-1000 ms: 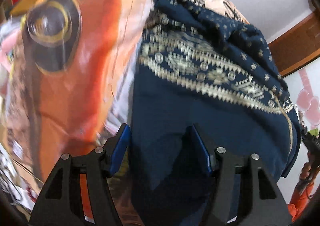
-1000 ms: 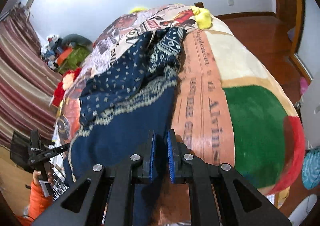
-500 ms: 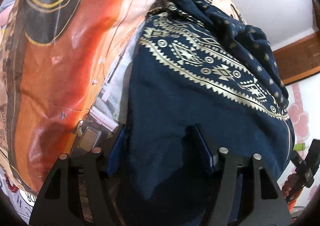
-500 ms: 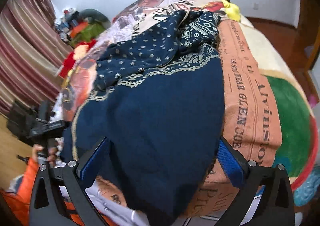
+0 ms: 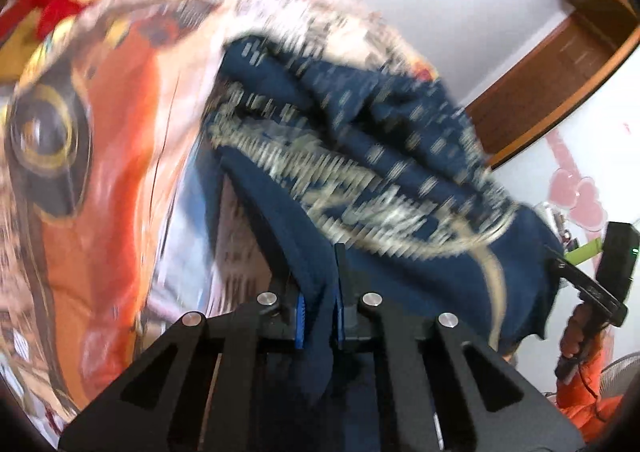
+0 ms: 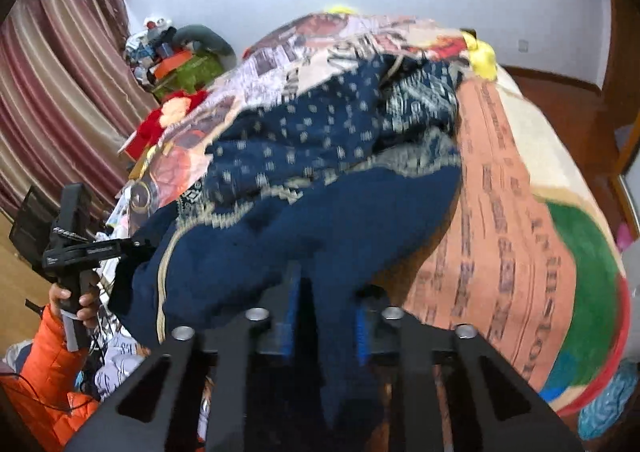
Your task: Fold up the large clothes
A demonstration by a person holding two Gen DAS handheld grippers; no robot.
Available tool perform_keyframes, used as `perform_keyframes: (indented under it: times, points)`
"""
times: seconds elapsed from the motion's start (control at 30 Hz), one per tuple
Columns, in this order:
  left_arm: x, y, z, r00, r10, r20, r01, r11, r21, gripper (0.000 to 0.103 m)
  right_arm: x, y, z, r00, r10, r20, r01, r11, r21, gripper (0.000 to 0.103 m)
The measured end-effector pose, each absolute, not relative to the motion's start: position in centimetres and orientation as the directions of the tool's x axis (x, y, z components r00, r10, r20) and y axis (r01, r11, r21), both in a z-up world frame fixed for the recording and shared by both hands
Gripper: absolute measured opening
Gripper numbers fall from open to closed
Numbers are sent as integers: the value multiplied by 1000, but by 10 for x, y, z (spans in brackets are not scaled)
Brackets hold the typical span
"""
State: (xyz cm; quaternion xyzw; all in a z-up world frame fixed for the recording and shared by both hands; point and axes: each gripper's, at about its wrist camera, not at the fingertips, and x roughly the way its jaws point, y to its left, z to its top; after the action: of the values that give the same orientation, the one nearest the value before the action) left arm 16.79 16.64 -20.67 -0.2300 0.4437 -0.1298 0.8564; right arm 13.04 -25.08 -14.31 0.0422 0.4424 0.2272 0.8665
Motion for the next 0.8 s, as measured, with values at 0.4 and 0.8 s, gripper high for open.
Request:
perform_keyframes:
  times: [0.4,0.8]
  points:
    - [243,192,-144,726,-400,-560,11,821,-571,9,203,-243,-101,639,437,-633,-379,895,235,14]
    - [288,207,-258,539,-250,-804,-222,879,-422,15,294,-253,-145,586,276,-762,-259,955,146,15]
